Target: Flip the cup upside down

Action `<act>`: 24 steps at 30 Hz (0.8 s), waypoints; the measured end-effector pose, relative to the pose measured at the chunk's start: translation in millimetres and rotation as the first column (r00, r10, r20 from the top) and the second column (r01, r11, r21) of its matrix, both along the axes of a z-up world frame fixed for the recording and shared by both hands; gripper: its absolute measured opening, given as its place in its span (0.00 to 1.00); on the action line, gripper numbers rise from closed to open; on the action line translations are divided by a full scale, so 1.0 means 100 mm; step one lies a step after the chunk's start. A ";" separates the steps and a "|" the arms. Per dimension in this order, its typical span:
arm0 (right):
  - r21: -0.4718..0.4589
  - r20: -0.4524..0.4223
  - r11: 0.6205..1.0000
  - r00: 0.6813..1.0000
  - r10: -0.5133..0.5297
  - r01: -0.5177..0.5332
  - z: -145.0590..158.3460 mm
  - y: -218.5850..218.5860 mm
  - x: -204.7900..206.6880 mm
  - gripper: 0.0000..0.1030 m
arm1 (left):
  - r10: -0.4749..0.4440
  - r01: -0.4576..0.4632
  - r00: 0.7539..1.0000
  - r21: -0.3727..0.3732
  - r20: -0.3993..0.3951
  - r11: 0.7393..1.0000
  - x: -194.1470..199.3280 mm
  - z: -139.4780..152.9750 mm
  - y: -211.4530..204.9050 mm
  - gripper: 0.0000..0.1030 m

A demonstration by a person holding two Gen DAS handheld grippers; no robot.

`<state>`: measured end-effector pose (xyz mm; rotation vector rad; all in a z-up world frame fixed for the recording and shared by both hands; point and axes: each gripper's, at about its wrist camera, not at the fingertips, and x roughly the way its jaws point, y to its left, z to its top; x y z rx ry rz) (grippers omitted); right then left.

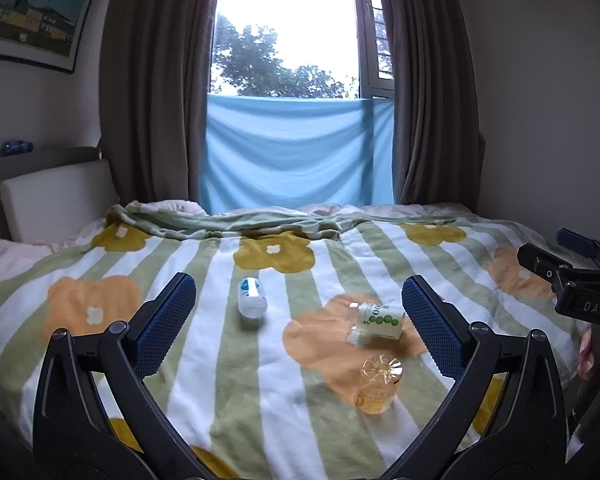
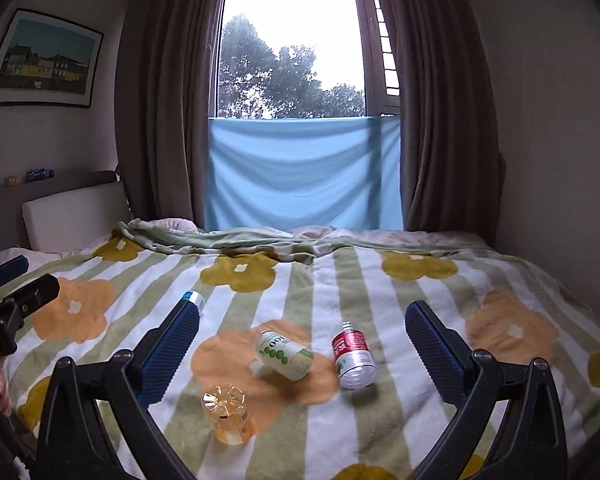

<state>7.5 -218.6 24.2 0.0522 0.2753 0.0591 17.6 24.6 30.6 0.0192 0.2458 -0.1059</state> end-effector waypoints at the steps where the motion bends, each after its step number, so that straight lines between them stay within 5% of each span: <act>1: -0.009 0.008 1.000 1.000 -0.009 0.009 0.00 0.00 -0.05 1.00 | 0.002 -0.002 1.000 -0.010 0.001 1.000 -0.03 -0.03 -0.01 1.00; 24: -0.043 0.060 0.997 0.997 -0.057 0.059 -0.14 0.01 -0.30 1.00 | -0.015 0.015 1.000 -0.017 0.023 1.000 -0.23 -0.10 -0.17 1.00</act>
